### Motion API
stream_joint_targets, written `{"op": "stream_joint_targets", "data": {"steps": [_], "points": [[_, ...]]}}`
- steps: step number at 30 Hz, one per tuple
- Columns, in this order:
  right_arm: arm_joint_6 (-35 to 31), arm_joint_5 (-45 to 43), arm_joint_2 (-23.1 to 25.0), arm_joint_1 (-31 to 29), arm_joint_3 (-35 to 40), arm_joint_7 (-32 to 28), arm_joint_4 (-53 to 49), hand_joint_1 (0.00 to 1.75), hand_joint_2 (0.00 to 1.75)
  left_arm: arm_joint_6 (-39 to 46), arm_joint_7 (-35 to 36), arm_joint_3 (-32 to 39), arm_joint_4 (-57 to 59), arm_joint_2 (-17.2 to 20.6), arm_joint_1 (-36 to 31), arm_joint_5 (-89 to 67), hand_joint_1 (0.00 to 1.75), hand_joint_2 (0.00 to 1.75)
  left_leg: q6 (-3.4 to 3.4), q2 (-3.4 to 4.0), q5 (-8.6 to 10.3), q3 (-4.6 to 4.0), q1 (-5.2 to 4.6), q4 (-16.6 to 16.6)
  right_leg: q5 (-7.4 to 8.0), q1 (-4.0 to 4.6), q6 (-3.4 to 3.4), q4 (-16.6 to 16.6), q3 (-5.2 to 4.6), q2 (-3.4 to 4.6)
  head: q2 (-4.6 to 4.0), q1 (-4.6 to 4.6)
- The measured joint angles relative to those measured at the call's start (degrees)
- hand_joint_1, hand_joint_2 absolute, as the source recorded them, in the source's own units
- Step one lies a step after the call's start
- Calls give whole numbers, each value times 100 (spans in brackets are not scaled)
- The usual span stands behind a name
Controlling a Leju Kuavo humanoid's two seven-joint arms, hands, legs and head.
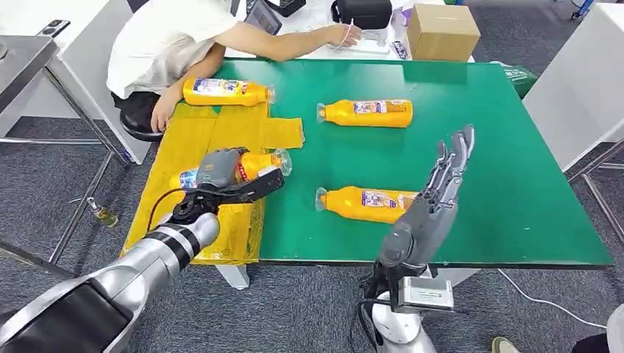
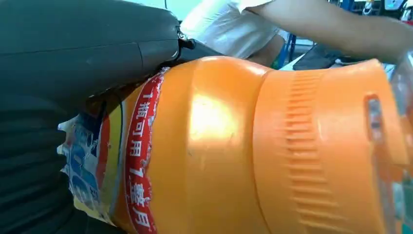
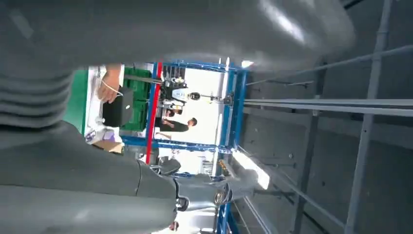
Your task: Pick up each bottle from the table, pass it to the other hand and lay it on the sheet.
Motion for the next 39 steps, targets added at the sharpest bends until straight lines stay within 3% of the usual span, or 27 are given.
{"op": "stream_joint_targets", "data": {"steps": [1, 2, 6, 10, 11, 12, 14, 16, 19, 25, 28, 29, 39], "points": [[0, -2, -4, 0, 0, 0, 0, 0, 0, -9, 6, -50, 20, 7, -25, -11, 175, 175, 0, 0, 0, 0, 0, 0, 0, 0, 0, 0, 0, -1, 0, 2], [0, -2, -7, 0, -2, 0, 0, 0, 175, -9, 6, -92, 41, 13, -47, -11, 175, 175, 0, 0, 0, 0, 0, 0, 0, 0, 0, 0, 0, -1, 0, 2], [0, -11, -31, 0, -4, 0, 0, 0, 175, -68, 28, -207, 107, 28, -118, -26, 175, 175, 0, 0, 0, 0, 1, 0, -1, 1, 0, 0, -2, -1, 0, 0], [2, -127, -59, -1, -9, 0, 2, 0, 175, -1199, 227, -328, 166, 13, -199, -240, 175, 175, 0, 0, 0, 0, 2, 0, 0, 1, 0, 0, -2, -1, 0, 2], [2, -173, -77, -2, -9, 0, 7, 0, 175, -1527, 247, -328, 190, 6, -209, -201, 91, 175, 0, 0, 0, 0, 1, 0, 0, 1, 0, 0, -1, -1, 0, 0], [4, -210, -92, -6, -7, 0, 20, 0, 175, -1789, 245, -317, 214, -4, -214, -121, 119, 175, 0, 0, 0, 0, 1, 0, 0, 1, 0, 0, -1, -1, 0, 2], [4, -249, -118, -11, 6, 0, 48, 0, 175, -2050, 203, -260, 271, -20, -214, -4, 37, 175, 0, 0, 0, -1, 1, 0, 0, 1, 0, 0, -1, -1, 0, 0], [4, -256, -138, -11, 11, 0, 81, 0, 175, -2160, 151, -218, 310, -24, -215, 29, 45, 175, 0, 0, 0, -1, 1, 0, 0, 1, 0, 0, -1, -1, 0, 0], [4, -260, -153, -11, 13, 0, 138, 0, 175, -2319, 37, -161, 367, -37, -217, 42, 73, 175, 0, 0, 0, -1, 1, 0, 0, 1, 0, 0, -1, -1, 0, 0], [4, -297, -205, -11, 48, 0, 275, 0, 175, -2940, -94, -122, 441, -120, -294, 83, 73, 175, 0, -2, 0, 0, 1, 0, 0, 1, 0, 0, 1, -1, 0, 0], [4, -299, -225, -12, 61, 0, 328, 0, 175, -2977, -92, -120, 472, -151, -310, 83, 5, 175, 0, -2, 0, 0, 1, 0, 0, 1, 0, 0, 2, -1, 0, 2], [4, -299, -227, -12, 63, 0, 343, 0, 175, -2979, -90, -118, 481, -160, -312, 83, 0, 175, 0, -2, 0, 0, 1, 0, 0, 0, 0, 0, 2, -1, 0, 2], [4, -297, -236, -11, 70, 0, 524, 0, 175, -2684, 114, 53, 577, -286, -190, 135, 0, 175, 0, -1, 0, -2, 1, 0, -1, 1, 0, 0, -1, -2, 0, 0]]}}
